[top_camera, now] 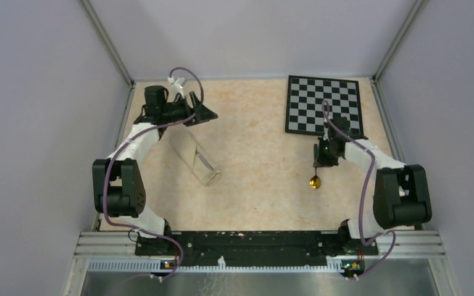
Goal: Fold the napkin into a case and place the utensils inside
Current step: Pick up the spoon from the corner of the board, then pass from the right arm to the left
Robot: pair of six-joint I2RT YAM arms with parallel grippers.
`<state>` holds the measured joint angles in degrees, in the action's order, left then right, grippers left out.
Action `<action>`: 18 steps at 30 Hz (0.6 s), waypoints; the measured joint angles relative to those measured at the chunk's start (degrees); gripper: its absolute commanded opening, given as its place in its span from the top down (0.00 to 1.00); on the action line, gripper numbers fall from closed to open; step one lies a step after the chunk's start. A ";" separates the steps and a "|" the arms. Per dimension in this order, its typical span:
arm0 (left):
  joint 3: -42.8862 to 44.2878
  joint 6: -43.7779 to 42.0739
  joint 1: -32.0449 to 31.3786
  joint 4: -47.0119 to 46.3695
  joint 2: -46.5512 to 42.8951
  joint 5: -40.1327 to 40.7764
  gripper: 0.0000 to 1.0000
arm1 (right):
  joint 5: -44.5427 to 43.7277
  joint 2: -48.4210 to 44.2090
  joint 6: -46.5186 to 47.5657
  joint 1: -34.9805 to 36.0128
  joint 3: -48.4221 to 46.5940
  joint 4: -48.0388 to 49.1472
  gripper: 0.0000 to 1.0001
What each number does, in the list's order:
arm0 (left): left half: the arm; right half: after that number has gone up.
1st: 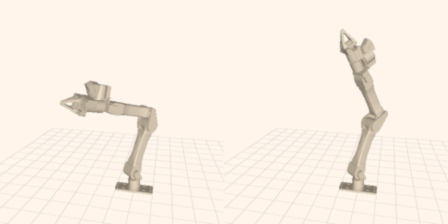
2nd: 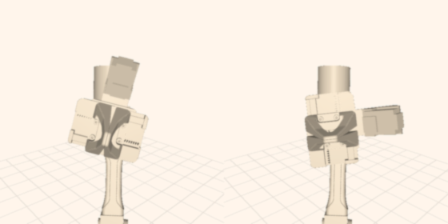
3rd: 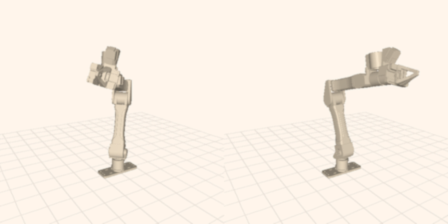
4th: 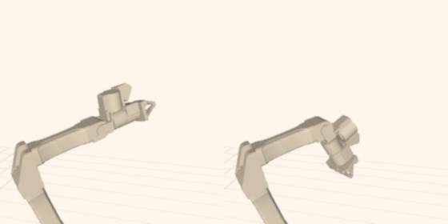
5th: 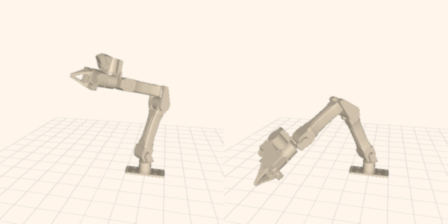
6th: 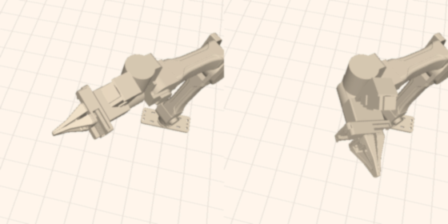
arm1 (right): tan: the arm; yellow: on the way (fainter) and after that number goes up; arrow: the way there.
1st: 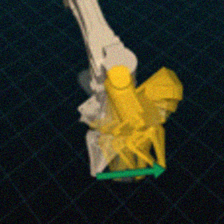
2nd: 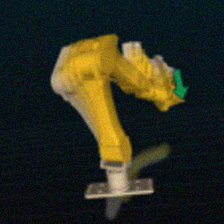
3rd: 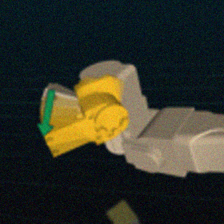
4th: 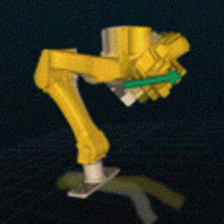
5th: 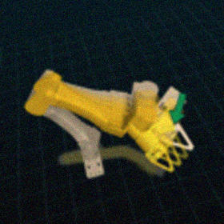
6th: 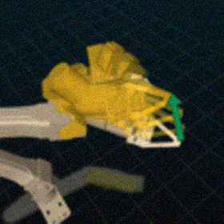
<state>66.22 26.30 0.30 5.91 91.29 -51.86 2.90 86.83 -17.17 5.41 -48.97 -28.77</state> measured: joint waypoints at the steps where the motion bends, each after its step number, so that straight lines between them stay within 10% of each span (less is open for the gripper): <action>1: -0.39 0.68 -1.86 -1.64 0.02 -1.60 0.22 | 2.40 -2.08 -0.13 1.42 0.83 0.00 1.00; 8: -15.52 17.53 -15.54 -30.60 -2.19 -10.88 0.19 | 31.01 -19.50 -11.78 11.10 8.81 17.00 1.00; 18: -29.83 33.81 -27.85 -54.38 -15.82 -0.96 0.23 | 51.54 -15.61 -34.38 27.63 8.98 48.39 1.00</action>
<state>36.38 60.12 -27.55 -48.47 75.46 -52.82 54.43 71.22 -51.55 33.04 -39.99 19.62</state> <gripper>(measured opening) 0.837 0.022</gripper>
